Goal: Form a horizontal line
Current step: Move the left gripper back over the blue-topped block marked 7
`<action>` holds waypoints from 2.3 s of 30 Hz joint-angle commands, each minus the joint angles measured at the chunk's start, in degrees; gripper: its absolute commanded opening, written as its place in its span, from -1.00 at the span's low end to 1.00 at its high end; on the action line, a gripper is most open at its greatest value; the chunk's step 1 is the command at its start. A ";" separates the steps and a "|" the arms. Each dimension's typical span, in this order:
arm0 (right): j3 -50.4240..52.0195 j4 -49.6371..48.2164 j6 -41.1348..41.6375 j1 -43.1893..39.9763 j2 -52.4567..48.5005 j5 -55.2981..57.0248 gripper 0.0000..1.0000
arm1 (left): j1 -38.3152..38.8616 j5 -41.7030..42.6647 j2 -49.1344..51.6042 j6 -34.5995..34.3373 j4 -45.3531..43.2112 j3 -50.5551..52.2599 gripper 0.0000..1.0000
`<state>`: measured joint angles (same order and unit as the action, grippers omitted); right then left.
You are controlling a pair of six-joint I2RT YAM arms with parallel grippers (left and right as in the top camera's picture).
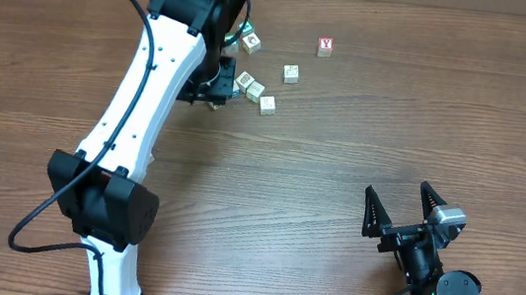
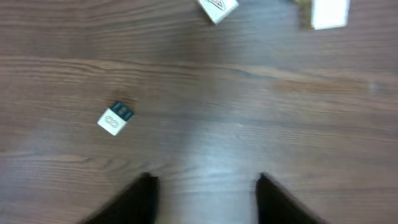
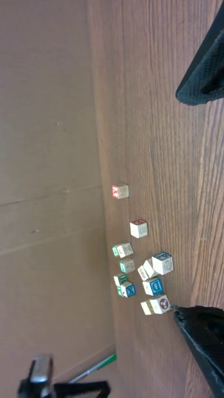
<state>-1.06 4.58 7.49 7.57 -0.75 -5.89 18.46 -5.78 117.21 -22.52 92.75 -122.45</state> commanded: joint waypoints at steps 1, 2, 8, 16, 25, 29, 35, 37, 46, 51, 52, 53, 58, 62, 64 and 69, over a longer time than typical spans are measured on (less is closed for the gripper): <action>0.59 -0.20 0.13 -0.20 0.31 0.42 1.00 | -0.50 -4.11 -1.42 -3.45 -5.31 4.11 0.39; 0.59 -0.20 0.13 -0.20 0.31 0.42 1.00 | -0.94 -4.04 -1.40 -3.43 -8.26 5.27 0.51; 0.59 -0.20 0.13 -0.20 0.31 0.42 1.00 | -4.63 -4.68 -1.25 -3.50 -25.09 10.32 0.52; 0.59 -0.20 0.13 -0.20 0.31 0.42 1.00 | -7.72 -3.65 -0.31 -9.25 -35.80 15.47 0.46; 0.59 -0.20 0.13 -0.20 0.31 0.42 1.00 | -7.04 -2.08 -0.31 -15.10 -46.73 24.44 0.51; 0.57 -0.20 0.13 -0.20 0.31 0.42 1.00 | -7.04 -2.10 -0.31 -16.96 -51.41 28.39 0.51; 0.59 -0.20 0.13 -0.20 0.31 0.42 1.00 | -7.26 -2.10 -0.31 -16.94 -56.28 32.39 0.55; 0.59 -0.20 0.13 -0.20 0.31 0.42 1.00 | -7.23 -2.08 -0.31 -16.92 -56.35 32.41 0.79; 0.59 -0.20 0.13 -0.20 0.31 0.42 1.00 | -7.23 -2.08 -0.31 -14.71 -57.05 32.41 0.99; 0.59 -0.20 0.13 -0.20 0.31 0.42 1.00 | -7.23 -2.10 -0.31 -15.32 -56.92 32.41 0.54; 0.59 -0.20 0.13 -0.20 0.31 0.42 1.00 | -7.23 -2.12 -0.31 -16.59 -56.57 32.41 0.53; 0.59 -0.20 0.13 -0.20 0.31 0.42 1.00 | -7.23 -2.10 -0.31 -16.94 -56.54 32.41 0.53; 0.59 -0.20 0.13 -0.20 0.31 0.42 0.99 | -7.19 -2.12 -0.28 -19.76 -56.59 32.41 0.49; 0.59 -0.20 0.13 -0.20 0.31 0.42 1.00 | -7.19 -2.12 -0.28 -20.39 -56.63 32.41 0.46; 0.59 -0.20 0.13 -0.20 0.31 0.42 1.00 | -7.19 -2.12 -0.17 -20.39 -56.63 32.41 0.46; 0.59 -0.20 0.13 -0.20 0.31 0.42 1.00 | -7.19 -2.12 1.62 -20.39 -57.00 32.41 0.41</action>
<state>-1.06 4.58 7.49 7.57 -0.75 -5.91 11.27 -8.14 117.27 -41.89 36.14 -90.35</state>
